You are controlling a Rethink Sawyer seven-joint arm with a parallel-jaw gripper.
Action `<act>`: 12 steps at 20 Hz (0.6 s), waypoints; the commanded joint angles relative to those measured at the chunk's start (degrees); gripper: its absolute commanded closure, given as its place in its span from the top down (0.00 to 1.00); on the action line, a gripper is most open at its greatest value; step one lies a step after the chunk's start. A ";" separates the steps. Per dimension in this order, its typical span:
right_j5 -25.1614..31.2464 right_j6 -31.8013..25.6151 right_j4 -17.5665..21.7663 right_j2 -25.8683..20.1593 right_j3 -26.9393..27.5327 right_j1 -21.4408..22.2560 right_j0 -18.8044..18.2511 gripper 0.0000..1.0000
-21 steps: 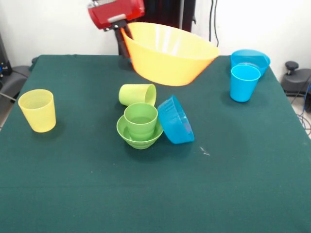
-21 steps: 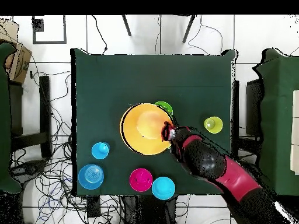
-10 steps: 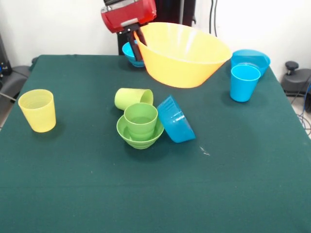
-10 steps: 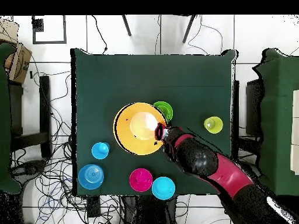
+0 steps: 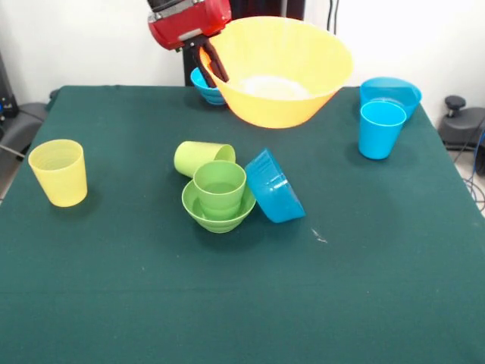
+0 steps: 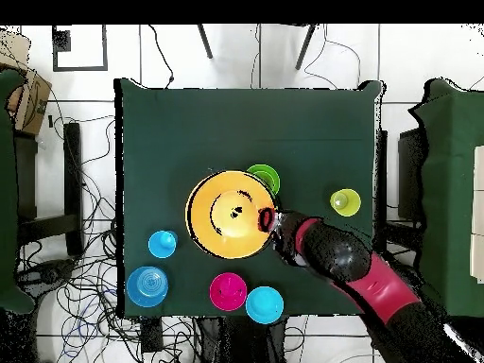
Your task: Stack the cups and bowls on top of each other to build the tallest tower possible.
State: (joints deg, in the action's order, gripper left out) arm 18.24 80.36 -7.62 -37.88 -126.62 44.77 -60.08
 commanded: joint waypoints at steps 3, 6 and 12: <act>7.95 8.29 -2.78 2.42 4.35 -3.73 0.56 0.00; 4.22 7.67 -1.15 1.37 2.71 -4.77 -0.20 0.00; -9.36 4.70 6.47 -0.93 0.38 -11.82 -1.60 0.00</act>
